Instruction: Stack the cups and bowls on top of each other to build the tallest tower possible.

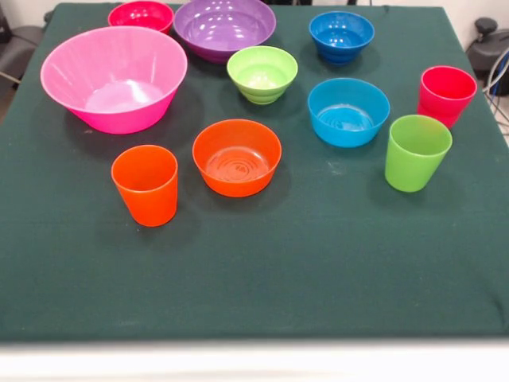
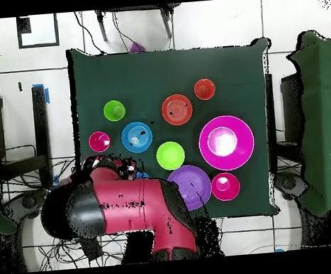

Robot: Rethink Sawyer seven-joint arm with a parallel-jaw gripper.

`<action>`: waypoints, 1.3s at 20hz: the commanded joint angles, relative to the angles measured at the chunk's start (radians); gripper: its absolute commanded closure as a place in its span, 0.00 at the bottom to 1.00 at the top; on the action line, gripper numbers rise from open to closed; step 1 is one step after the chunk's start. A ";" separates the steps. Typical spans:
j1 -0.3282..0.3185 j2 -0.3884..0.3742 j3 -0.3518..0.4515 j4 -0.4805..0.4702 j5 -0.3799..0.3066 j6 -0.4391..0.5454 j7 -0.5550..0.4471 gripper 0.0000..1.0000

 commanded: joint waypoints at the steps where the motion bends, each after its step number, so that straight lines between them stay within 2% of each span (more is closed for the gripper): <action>1: -0.037 0.134 0.143 -0.052 -0.076 0.068 -0.108 0.00; 4: -0.077 0.176 0.204 -0.036 -0.052 -0.024 -0.125 0.00; 8: -0.018 0.273 0.150 -0.157 -0.149 0.008 -0.035 0.00; 13: -0.018 0.331 0.147 -0.199 -0.170 -0.023 -0.030 0.00; 18: -0.052 0.373 0.166 -0.240 -0.178 -0.019 -0.055 0.00; 20: -0.062 0.396 0.173 -0.263 -0.204 -0.012 -0.085 0.00; 26: -0.114 0.466 0.194 -0.304 -0.247 -0.063 -0.119 0.00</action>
